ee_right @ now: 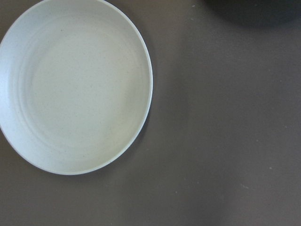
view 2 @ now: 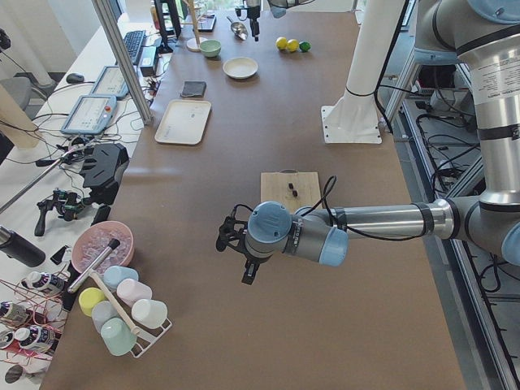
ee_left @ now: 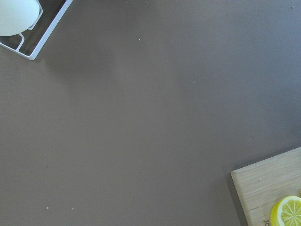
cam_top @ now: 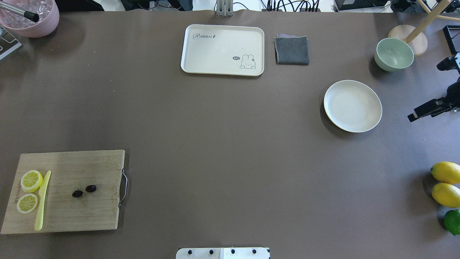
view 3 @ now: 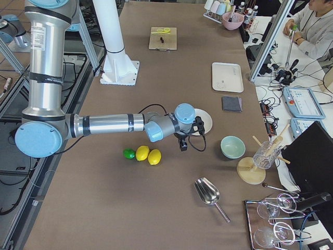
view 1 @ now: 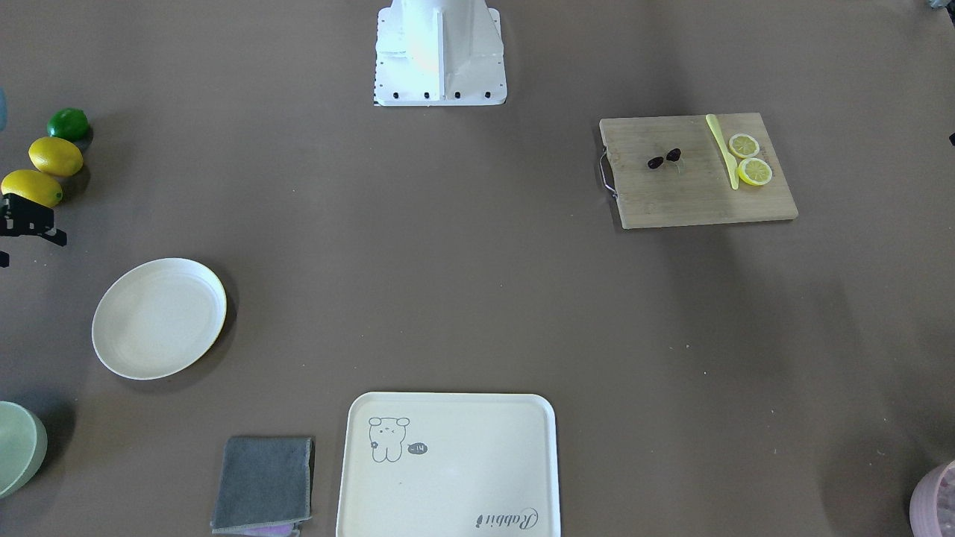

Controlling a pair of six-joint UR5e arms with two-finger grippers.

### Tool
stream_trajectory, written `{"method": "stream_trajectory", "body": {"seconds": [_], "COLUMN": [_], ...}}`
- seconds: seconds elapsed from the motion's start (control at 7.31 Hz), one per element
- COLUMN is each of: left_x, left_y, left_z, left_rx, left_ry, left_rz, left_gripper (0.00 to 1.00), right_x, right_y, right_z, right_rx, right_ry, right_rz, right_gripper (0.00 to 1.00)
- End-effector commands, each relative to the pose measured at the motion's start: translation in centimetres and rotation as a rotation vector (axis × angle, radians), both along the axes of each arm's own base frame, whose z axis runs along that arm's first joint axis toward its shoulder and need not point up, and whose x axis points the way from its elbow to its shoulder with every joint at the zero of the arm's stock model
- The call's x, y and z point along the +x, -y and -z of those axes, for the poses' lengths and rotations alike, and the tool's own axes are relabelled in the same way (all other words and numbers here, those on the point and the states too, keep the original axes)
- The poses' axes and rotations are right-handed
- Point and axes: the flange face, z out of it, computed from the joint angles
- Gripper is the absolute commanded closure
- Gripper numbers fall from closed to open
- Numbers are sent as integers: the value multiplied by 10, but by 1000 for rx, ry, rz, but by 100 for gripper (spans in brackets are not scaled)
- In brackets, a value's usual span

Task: Place red cherry on plate
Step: 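Reach the right gripper to the white plate rim and grasp it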

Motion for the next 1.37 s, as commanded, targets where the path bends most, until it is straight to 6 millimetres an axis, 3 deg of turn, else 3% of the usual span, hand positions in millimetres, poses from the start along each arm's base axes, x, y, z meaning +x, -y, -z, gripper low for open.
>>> {"method": "stream_trajectory", "body": {"seconds": [0.0, 0.27, 0.41, 0.68, 0.82, 0.96, 1.09, 1.23], "left_x": [1, 1, 1, 1, 1, 1, 2, 33], "left_y": [-1, -1, -1, 0, 0, 1, 6, 9], "left_z": [0, 0, 0, 2, 2, 4, 19, 60], "left_rx": [-1, 2, 4, 10, 16, 17, -52, -154], "left_ry": [-2, -2, 0, 0, -1, -1, -25, -61], "left_rz": [-4, -5, -5, -4, -3, 0, 68, 139], "left_gripper": [2, 2, 2, 2, 2, 2, 2, 2], "right_x": [-53, -74, -80, -84, -85, -87, -93, -139], "right_y": [33, 45, 45, 53, 53, 56, 61, 60], "right_z": [-12, -4, -10, -9, -8, 3, 25, 73], "right_rx": [-38, -92, -103, -106, -107, -110, -136, -182], "right_ry": [18, 9, 2, 1, 3, 19, 42, 79], "right_rz": [-22, -98, -91, -92, -91, -93, -120, -120], "right_gripper": [10, 42, 58, 89, 100, 100, 100, 100]}}
